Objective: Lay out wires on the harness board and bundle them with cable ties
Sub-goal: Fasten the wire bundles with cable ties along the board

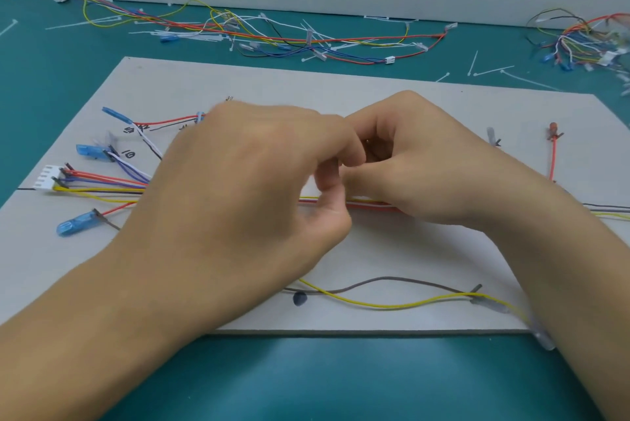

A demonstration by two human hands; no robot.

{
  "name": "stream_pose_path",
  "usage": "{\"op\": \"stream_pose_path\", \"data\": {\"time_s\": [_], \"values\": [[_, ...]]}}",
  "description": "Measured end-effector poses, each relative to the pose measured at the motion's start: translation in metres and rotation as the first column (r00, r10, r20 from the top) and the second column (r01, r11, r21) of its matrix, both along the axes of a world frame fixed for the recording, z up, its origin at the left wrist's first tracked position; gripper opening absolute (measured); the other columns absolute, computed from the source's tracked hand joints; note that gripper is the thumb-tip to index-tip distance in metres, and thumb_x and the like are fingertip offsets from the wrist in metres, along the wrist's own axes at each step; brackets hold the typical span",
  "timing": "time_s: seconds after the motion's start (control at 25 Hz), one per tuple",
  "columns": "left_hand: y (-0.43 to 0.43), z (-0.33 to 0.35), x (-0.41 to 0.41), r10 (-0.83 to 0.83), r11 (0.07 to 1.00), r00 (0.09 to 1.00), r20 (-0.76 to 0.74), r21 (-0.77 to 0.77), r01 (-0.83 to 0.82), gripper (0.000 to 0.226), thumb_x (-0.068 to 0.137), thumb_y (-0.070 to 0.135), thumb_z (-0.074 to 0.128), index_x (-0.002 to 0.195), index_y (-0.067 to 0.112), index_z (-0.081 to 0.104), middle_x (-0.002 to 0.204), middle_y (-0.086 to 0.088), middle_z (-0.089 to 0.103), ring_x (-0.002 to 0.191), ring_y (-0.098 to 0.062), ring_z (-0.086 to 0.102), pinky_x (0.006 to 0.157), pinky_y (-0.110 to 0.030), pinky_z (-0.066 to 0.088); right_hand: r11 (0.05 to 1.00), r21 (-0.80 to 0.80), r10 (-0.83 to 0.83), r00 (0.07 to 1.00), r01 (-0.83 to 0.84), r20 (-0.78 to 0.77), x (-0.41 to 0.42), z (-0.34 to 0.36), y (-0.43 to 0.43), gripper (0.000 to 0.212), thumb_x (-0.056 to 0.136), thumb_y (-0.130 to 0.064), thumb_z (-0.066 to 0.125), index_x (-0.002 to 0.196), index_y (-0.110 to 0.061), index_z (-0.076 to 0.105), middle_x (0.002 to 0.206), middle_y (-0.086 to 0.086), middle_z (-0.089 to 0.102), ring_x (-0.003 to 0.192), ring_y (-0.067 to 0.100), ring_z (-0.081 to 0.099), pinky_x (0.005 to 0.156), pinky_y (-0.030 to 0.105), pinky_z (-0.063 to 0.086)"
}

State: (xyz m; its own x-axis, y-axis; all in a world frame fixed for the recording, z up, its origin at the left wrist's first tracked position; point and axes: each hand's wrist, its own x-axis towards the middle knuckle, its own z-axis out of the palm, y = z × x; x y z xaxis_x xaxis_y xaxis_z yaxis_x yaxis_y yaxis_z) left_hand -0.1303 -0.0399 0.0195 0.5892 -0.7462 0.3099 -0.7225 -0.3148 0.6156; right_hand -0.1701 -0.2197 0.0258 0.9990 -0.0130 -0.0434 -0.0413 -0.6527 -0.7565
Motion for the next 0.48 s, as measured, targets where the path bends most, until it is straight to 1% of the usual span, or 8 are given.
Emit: {"op": "stream_pose_path", "data": {"time_s": [0.04, 0.08, 0.12, 0.16, 0.24, 0.32, 0.4, 0.48], "values": [[-0.001, 0.001, -0.002, 0.013, 1.000, 0.999, -0.046, -0.028, -0.015, 0.020, 0.088, 0.004, 0.068, 0.106, 0.011, 0.074, 0.085, 0.012, 0.050, 0.074, -0.010, 0.047, 0.070, -0.006, 0.029, 1.000, 0.029, 0.011, 1.000, -0.011, -0.010, 0.000, 0.001, -0.002, 0.013, 0.082, -0.007, 0.069, 0.074, -0.015, 0.076, 0.052, -0.008, 0.054, 0.051, 0.005, 0.041, 0.050, 0.019, 0.032], [0.000, 0.002, -0.001, -0.016, 1.000, 0.998, -0.060, -0.023, 0.015, 0.020, 0.085, 0.000, 0.071, 0.103, 0.009, 0.074, 0.081, 0.013, 0.050, 0.071, -0.007, 0.047, 0.065, -0.003, 0.030, 0.998, 0.051, 0.024, 0.999, -0.023, -0.022, 0.000, 0.002, -0.004, 0.010, 0.081, -0.009, 0.070, 0.077, -0.015, 0.077, 0.059, 0.001, 0.062, 0.056, 0.009, 0.045, 0.054, 0.023, 0.034], [0.000, 0.002, 0.000, -0.029, 0.999, 1.000, -0.011, -0.019, 0.028, 0.020, 0.082, -0.002, 0.074, 0.099, 0.009, 0.074, 0.079, 0.012, 0.052, 0.067, -0.007, 0.049, 0.061, -0.003, 0.031, 0.998, 0.054, 0.037, 0.999, -0.035, -0.032, 0.000, 0.002, -0.005, 0.008, 0.079, -0.013, 0.070, 0.079, -0.015, 0.078, 0.065, 0.009, 0.066, 0.060, 0.011, 0.047, 0.057, 0.026, 0.035], [0.000, 0.003, 0.002, -0.040, 0.999, 0.999, 0.037, -0.015, 0.040, 0.021, 0.080, -0.002, 0.075, 0.096, 0.010, 0.074, 0.076, 0.012, 0.055, 0.063, -0.007, 0.052, 0.059, -0.004, 0.030, 0.998, 0.046, 0.042, 0.999, -0.040, -0.034, 0.000, 0.003, -0.005, 0.009, 0.077, -0.017, 0.069, 0.079, -0.015, 0.078, 0.066, 0.010, 0.066, 0.061, 0.012, 0.047, 0.058, 0.027, 0.036], [0.003, 0.001, 0.009, -0.041, 0.997, 0.998, 0.050, -0.069, 0.045, 0.021, 0.079, 0.003, 0.073, 0.095, 0.017, 0.072, 0.074, 0.012, 0.062, 0.060, -0.005, 0.056, 0.057, -0.005, 0.034, 0.999, 0.031, 0.035, 0.999, -0.034, -0.024, 0.000, 0.003, -0.007, 0.006, 0.079, -0.019, 0.072, 0.075, -0.018, 0.076, 0.057, -0.004, 0.056, 0.056, 0.008, 0.043, 0.054, 0.025, 0.033], [0.004, -0.001, 0.013, -0.039, 0.989, 0.999, -0.010, -0.140, 0.038, 0.022, 0.079, 0.008, 0.069, 0.096, 0.021, 0.071, 0.075, 0.009, 0.066, 0.067, -0.007, 0.062, 0.059, -0.013, 0.047, 1.000, 0.012, 0.021, 1.000, -0.021, -0.012, -0.001, 0.003, -0.007, 0.014, 0.084, -0.015, 0.074, 0.070, -0.021, 0.074, 0.050, -0.012, 0.048, 0.050, 0.005, 0.038, 0.050, 0.019, 0.030], [0.003, -0.005, 0.014, -0.056, 0.973, 0.984, -0.168, -0.229, 0.016, 0.021, 0.079, 0.006, 0.069, 0.094, 0.021, 0.069, 0.074, 0.005, 0.065, 0.070, -0.016, 0.069, 0.055, -0.029, 0.059, 1.000, 0.010, 0.002, 1.000, -0.002, -0.017, 0.000, 0.002, -0.007, 0.014, 0.085, -0.016, 0.074, 0.072, -0.021, 0.075, 0.049, -0.012, 0.047, 0.050, 0.005, 0.037, 0.050, 0.019, 0.030], [0.002, -0.008, 0.016, -0.099, 0.960, 0.944, -0.316, -0.280, 0.007, 0.021, 0.080, 0.001, 0.068, 0.093, 0.018, 0.066, 0.073, 0.001, 0.061, 0.071, -0.028, 0.073, 0.050, -0.040, 0.062, 1.000, 0.010, -0.018, 1.000, 0.018, -0.024, 0.001, 0.001, -0.009, 0.012, 0.086, -0.015, 0.075, 0.075, -0.020, 0.077, 0.050, -0.011, 0.049, 0.051, 0.006, 0.039, 0.052, 0.022, 0.032]]}}
